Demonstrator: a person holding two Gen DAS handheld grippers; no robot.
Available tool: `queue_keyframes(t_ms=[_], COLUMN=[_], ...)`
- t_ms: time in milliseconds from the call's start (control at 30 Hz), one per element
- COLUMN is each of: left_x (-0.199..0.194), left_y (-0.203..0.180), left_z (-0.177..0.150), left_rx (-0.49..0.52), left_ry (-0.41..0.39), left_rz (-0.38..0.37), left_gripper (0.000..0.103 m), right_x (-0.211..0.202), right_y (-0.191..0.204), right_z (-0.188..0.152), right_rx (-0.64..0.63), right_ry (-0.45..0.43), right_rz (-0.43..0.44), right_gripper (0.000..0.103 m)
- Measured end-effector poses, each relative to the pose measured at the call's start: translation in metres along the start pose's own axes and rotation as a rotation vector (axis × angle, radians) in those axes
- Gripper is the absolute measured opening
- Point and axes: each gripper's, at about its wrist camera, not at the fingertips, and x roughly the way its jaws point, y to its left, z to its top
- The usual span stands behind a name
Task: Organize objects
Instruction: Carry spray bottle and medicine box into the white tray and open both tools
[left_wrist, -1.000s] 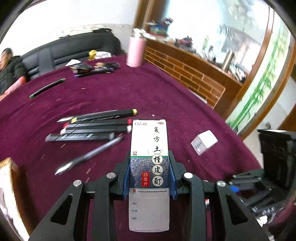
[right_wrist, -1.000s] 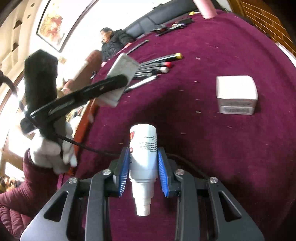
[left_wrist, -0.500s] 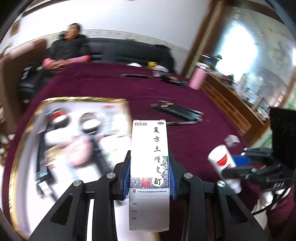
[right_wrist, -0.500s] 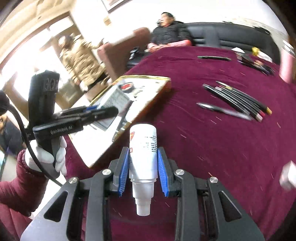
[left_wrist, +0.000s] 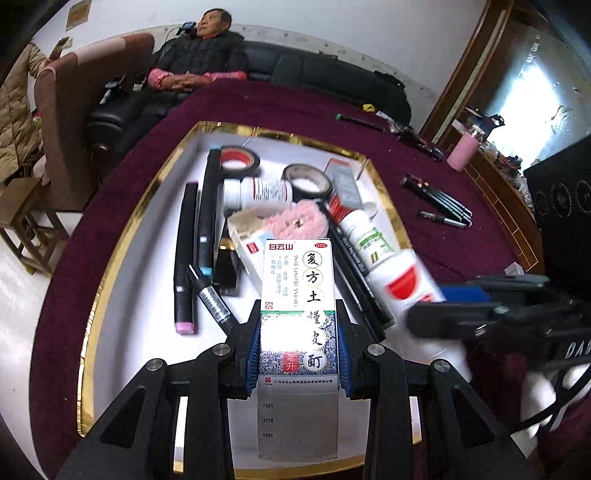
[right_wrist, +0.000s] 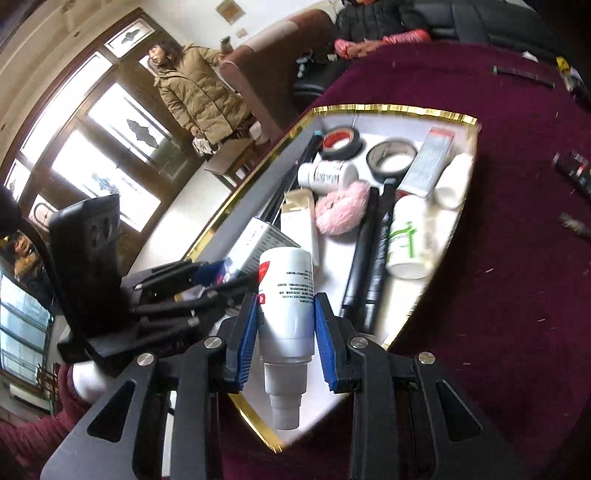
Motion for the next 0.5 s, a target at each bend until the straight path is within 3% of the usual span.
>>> queue_keyframes(t_ms=[200, 500], left_x=[0.007, 0.005], left_y=[0.001, 0.008], left_z=[-0.012, -0.014], left_rx=[-0.009, -0.033], left_ry=[0.03, 0.023], left_rz=[0.027, 0.008], left_gripper=[0.029, 0.03], right_x=[0.019, 0.019], right_y=[0.0, 0.004], right_z=[-0.005, -0.004], right_rx=[0.043, 0.039], right_ry=[0.025, 0.003], right_rz=[-0.023, -0.141], right_gripper=[0.028, 0.029])
